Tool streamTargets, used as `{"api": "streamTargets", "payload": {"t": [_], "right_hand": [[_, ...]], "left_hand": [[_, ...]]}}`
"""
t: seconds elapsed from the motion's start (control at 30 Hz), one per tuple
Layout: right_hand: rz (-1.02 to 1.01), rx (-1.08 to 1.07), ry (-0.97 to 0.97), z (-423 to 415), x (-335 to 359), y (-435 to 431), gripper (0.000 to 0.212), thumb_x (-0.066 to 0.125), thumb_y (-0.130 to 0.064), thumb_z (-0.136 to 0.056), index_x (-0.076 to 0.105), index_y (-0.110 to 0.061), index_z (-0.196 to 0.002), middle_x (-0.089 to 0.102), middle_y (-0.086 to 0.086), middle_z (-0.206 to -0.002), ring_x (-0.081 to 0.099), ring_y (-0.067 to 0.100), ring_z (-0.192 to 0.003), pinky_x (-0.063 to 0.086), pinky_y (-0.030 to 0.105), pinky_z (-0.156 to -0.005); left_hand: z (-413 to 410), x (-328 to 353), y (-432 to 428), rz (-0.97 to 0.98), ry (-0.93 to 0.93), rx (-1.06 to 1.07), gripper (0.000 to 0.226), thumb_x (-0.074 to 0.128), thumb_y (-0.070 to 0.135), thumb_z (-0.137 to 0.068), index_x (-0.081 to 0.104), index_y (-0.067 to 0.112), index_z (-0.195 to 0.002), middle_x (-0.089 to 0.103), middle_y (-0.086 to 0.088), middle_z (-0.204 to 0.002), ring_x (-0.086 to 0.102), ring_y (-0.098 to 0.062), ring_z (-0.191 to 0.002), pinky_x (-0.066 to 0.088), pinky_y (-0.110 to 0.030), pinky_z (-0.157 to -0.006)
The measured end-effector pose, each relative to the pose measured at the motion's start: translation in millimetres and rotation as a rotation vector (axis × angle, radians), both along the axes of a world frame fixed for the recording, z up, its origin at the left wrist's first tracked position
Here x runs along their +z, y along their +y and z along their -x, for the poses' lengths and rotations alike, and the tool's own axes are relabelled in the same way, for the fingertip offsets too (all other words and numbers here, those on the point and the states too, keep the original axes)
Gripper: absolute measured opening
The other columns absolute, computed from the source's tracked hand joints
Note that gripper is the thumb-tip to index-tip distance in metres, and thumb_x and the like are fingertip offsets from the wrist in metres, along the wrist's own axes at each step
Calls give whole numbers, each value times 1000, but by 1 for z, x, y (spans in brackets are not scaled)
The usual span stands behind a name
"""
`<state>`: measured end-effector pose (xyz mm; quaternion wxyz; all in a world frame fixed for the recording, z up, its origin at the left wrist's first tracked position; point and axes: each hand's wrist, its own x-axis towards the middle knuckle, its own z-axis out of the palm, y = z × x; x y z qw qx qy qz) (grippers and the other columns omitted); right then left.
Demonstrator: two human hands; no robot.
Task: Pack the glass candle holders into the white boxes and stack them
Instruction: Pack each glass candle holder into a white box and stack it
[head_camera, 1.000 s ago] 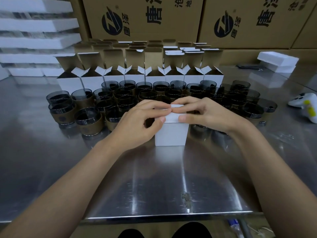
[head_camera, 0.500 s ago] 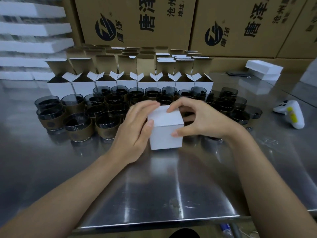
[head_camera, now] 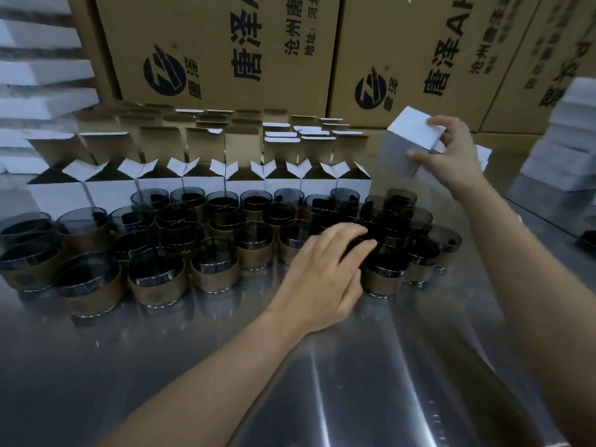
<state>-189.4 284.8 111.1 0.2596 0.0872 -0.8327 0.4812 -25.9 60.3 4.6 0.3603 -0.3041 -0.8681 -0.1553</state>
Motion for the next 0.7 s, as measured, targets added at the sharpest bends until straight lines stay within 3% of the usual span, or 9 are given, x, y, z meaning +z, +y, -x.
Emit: {"api": "streamTargets", "payload": {"t": [0.07, 0.2, 0.43, 0.6, 0.7], "right_hand": [[-61, 8, -91, 30, -4, 9, 62, 77, -15, -81, 45, -26, -132, 47, 8, -138, 51, 27, -119, 47, 48, -101], [-157, 23, -221, 74, -13, 21, 62, 74, -9, -83, 45, -18, -137, 47, 15, -138, 49, 35, -121, 46, 49, -100], [-292, 168, -419, 105, -31, 12, 62, 71, 1, -84, 48, -16, -139, 39, 18, -143, 42, 34, -129, 38, 47, -110], [-445, 188, -478, 114, -35, 16, 54, 63, -5, -92, 46, -22, -140, 38, 7, -133, 40, 21, -112, 33, 28, -90], [-551, 182, -485, 118, -36, 17, 52, 56, -3, -95, 45, -22, -142, 38, 10, -141, 39, 26, -124, 30, 30, -94]], "left_hand": [[8, 1, 4, 19, 14, -12, 41, 49, 17, -87, 61, 4, -124, 56, -14, -131, 43, -26, -128, 42, -38, -95], [19, 1, 7, 33, 67, -52, 38, 51, 19, -84, 66, 5, -116, 60, -13, -127, 46, -25, -127, 43, -37, -92], [29, -1, 9, -24, 82, -81, 35, 51, 20, -83, 69, 6, -110, 62, -11, -124, 48, -24, -127, 42, -36, -93], [33, -1, 10, -36, 77, -87, 35, 49, 20, -83, 69, 6, -109, 62, -11, -123, 49, -25, -126, 41, -35, -93], [35, -1, 11, -49, 72, -86, 34, 49, 19, -84, 69, 5, -108, 62, -11, -123, 50, -25, -125, 42, -35, -92]]}}
